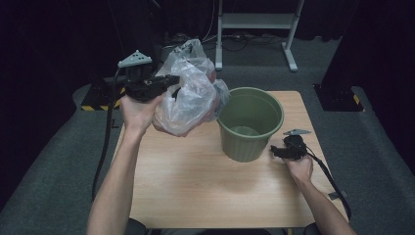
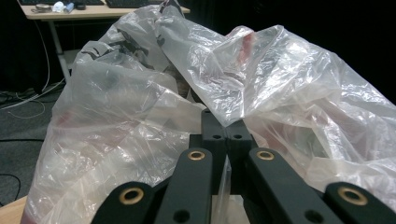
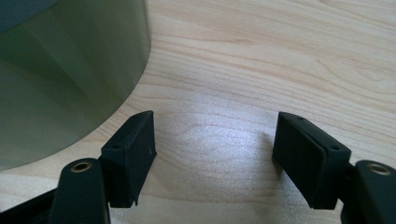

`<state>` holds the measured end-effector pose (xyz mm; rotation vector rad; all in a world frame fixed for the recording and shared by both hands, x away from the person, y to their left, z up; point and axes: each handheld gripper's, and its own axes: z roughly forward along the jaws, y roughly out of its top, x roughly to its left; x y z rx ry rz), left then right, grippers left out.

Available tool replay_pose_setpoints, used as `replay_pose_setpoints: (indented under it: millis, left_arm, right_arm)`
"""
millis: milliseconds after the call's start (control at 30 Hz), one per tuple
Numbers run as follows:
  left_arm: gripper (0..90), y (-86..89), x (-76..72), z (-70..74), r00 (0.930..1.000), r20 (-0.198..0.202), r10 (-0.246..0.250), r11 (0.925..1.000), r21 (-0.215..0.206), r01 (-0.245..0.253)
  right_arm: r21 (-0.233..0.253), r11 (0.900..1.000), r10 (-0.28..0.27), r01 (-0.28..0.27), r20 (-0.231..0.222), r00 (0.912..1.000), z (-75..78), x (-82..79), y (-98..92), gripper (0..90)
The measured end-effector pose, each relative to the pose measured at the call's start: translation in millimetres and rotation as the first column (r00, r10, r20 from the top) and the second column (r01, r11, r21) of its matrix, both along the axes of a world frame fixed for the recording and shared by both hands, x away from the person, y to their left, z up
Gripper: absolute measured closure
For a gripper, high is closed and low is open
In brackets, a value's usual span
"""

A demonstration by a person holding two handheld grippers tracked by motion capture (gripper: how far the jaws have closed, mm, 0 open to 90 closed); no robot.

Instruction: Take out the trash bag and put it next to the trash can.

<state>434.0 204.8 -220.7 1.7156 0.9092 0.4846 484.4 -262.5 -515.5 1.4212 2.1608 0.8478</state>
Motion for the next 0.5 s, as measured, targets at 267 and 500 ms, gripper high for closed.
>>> replay_pose_setpoints:
  millis: [267, 500]
  left_arm:
    - [90.0, 10.7, -1.0, -6.7, 0.9998, -0.010, 0.019, 0.9998, -0.003, -0.019]
    - [90.0, 18.0, -0.2, -14.5, 0.9993, -0.020, 0.030, 0.9995, -0.004, -0.030]
  right_arm:
    - [0.029, 1.000, 0.007, -0.009, 0.067, 0.9977, -7.3, -2.5, -3.0, 24.4]
    - [0.031, 0.999, 0.012, -0.014, 0.071, 0.9974, -7.9, -2.4, -3.4, 23.3]
